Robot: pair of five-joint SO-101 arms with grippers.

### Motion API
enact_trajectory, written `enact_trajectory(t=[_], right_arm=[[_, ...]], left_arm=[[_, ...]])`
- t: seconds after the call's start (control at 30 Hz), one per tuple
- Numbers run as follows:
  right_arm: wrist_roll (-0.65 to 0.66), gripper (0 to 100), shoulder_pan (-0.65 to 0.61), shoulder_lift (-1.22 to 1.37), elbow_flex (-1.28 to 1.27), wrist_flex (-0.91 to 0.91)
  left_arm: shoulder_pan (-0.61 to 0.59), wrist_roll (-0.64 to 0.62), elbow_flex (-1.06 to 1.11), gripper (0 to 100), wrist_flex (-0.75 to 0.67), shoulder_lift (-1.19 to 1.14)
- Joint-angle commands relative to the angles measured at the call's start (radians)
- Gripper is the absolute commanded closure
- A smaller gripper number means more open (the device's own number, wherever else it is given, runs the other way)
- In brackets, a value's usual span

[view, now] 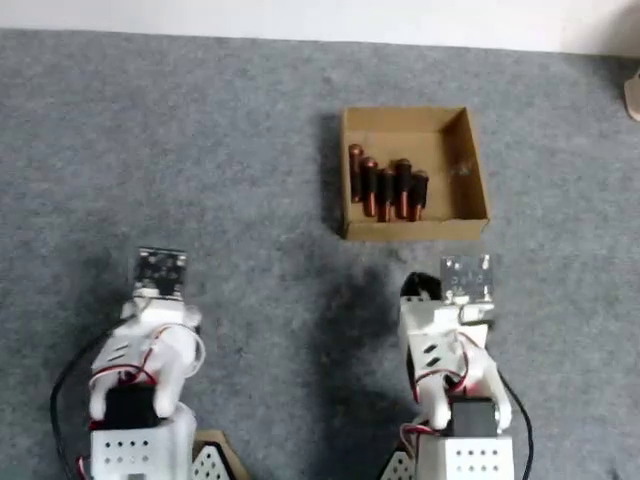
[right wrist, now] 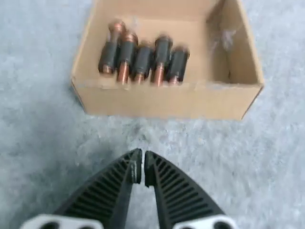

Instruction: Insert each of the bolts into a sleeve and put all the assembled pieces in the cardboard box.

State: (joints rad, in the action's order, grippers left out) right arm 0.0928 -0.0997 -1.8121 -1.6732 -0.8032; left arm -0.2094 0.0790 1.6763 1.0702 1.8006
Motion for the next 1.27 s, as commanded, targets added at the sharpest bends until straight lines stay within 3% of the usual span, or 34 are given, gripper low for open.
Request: enact_trajectory(t=[0.0,0.17,1.23], right_arm=[[-0.002,99.5,0.010,0.008,-0.151,-0.107],[-0.002,99.5,0.007,0.042,-0.150,-0.424],[-0.002,99.4,0.007,-0.021,-0.151,-0.441]], left_arm=[[-0.041,0.005,0.019,99,0.097,0.015],[-0.047,0.002,0.019,99,0.287,0.013],[-0.047,0.002,0.019,99,0.282,0.013]])
